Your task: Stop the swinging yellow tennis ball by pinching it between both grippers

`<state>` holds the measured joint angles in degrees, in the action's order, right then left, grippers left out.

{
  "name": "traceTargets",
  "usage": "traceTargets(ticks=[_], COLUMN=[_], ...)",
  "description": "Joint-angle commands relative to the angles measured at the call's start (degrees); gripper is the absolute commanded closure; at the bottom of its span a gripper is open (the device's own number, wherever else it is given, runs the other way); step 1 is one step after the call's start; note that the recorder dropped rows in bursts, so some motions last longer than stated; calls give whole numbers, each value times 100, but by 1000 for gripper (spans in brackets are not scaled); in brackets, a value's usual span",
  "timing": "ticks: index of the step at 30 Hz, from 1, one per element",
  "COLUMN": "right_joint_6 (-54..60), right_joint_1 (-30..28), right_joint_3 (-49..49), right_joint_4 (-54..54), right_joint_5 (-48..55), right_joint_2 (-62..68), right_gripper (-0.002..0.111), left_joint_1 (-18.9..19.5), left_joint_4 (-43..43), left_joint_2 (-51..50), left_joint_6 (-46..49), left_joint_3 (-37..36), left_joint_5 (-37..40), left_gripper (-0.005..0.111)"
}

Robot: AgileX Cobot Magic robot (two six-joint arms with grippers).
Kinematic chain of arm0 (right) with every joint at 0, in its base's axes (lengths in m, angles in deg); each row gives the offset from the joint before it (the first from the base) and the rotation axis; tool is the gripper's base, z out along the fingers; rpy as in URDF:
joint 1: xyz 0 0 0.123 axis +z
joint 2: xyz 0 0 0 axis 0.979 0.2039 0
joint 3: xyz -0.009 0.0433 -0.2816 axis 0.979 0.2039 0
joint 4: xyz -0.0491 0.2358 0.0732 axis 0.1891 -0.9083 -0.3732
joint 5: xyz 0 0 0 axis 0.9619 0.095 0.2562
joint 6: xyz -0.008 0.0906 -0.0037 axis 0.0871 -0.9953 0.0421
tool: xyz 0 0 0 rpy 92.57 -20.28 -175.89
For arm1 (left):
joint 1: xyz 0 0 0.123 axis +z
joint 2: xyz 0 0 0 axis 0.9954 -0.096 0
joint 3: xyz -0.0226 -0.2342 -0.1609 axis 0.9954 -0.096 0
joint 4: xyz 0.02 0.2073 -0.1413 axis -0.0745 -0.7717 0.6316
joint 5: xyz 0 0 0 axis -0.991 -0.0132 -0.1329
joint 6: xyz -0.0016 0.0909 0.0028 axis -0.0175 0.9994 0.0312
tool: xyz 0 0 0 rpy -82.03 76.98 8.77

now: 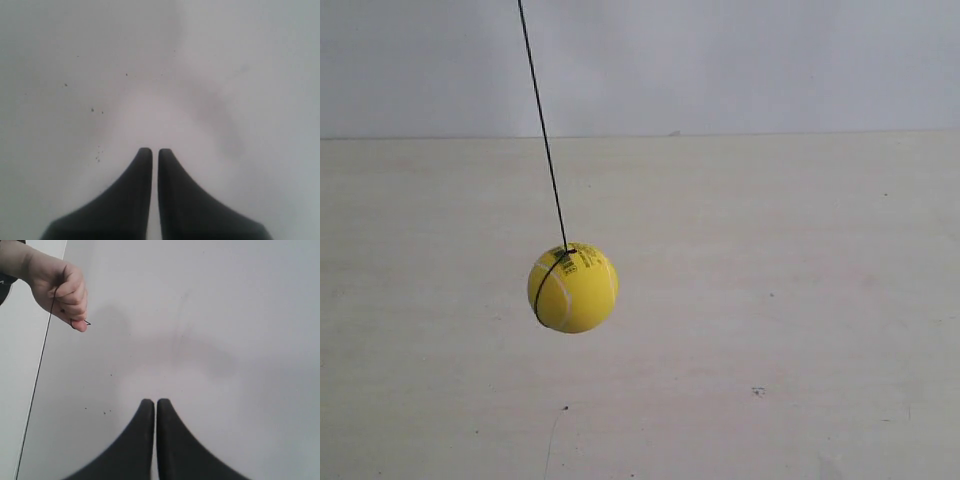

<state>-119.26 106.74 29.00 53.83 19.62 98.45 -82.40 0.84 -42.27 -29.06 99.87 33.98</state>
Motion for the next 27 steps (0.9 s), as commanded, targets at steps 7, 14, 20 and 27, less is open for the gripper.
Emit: traceTargets(ticks=[7, 14, 20, 27], right_joint_6=[6, 6, 6, 6], right_joint_1=[-1, -1, -1, -1], right_joint_3=[-34, -34, -34, -34], right_joint_4=[-6, -6, -6, -6], right_joint_5=[-21, -21, -21, -21], right_joint_2=[-10, -10, -10, -10], right_gripper=[108, 108, 108, 108], left_joint_1=[9, 9, 9, 9], left_joint_4=[51, 51, -51, -1124], left_joint_2=[11, 11, 11, 11], left_joint_6=[12, 12, 12, 12], left_joint_3=[-761, -1355, -1355, -1355], left_joint_5=[38, 38, 902, 1648], left_gripper=[102, 102, 102, 102])
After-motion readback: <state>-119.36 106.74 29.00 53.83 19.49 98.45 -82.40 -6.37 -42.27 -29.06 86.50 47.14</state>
